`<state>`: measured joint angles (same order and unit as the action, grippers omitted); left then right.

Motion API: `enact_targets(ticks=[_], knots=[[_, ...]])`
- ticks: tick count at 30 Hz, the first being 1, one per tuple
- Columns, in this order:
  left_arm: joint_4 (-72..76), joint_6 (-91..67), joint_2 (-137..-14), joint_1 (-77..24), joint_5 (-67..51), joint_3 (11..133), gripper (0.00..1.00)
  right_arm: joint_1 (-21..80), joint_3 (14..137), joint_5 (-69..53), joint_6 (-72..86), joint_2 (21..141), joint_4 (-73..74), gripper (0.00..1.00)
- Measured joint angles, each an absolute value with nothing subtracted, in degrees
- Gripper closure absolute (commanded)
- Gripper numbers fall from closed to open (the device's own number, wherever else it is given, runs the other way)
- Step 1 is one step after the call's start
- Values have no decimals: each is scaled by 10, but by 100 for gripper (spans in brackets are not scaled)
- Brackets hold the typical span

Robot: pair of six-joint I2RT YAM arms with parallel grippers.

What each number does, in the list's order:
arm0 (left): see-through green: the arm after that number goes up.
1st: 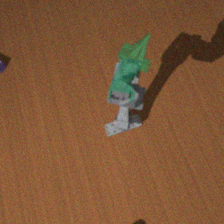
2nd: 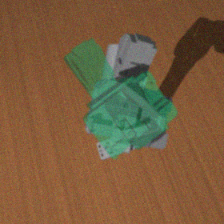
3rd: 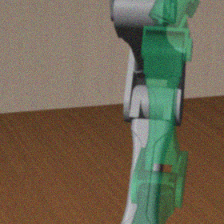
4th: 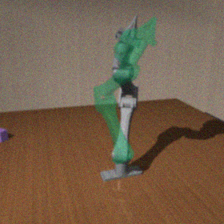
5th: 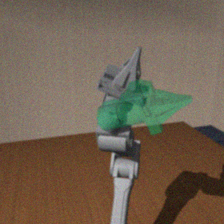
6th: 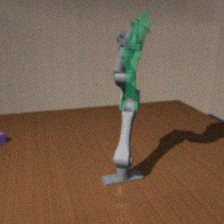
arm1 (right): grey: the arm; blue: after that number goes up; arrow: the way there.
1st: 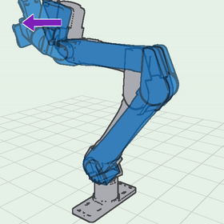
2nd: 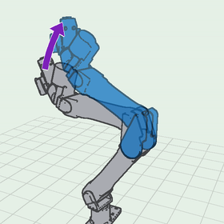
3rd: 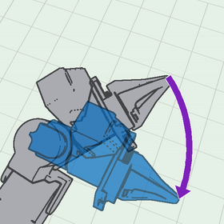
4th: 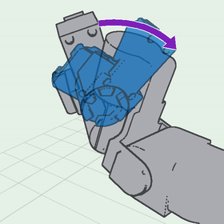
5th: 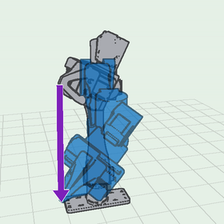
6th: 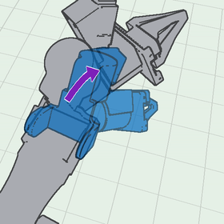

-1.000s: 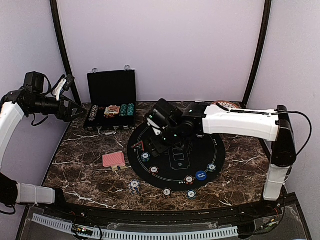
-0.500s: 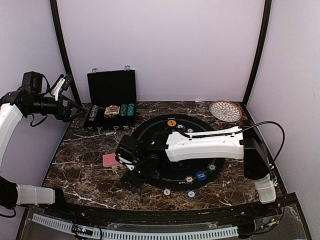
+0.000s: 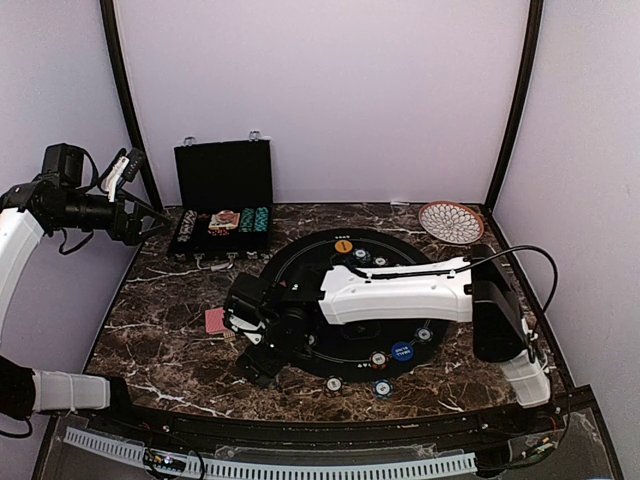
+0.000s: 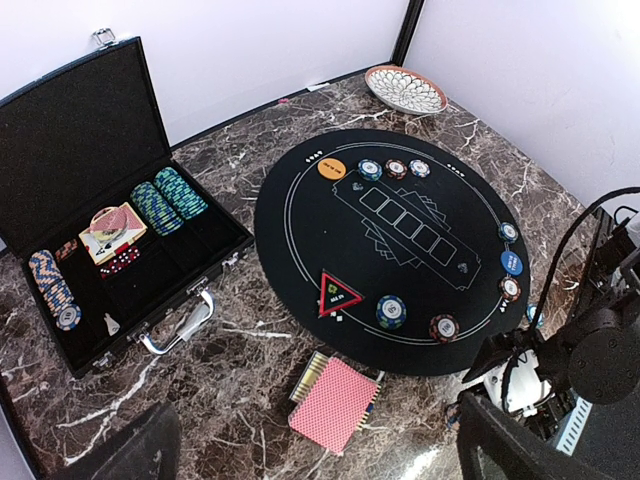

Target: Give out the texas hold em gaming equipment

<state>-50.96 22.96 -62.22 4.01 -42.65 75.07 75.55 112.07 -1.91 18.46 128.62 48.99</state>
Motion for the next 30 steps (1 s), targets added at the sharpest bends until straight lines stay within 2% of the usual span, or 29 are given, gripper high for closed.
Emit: enact_targets(ticks=[4,30], knots=[[-510,229,-622,40,-427,751,1,756,1126,-16,179,1306,501,19],[-510,229,-622,40,-427,751,1,764,1144,-11,156,1319,518,55]])
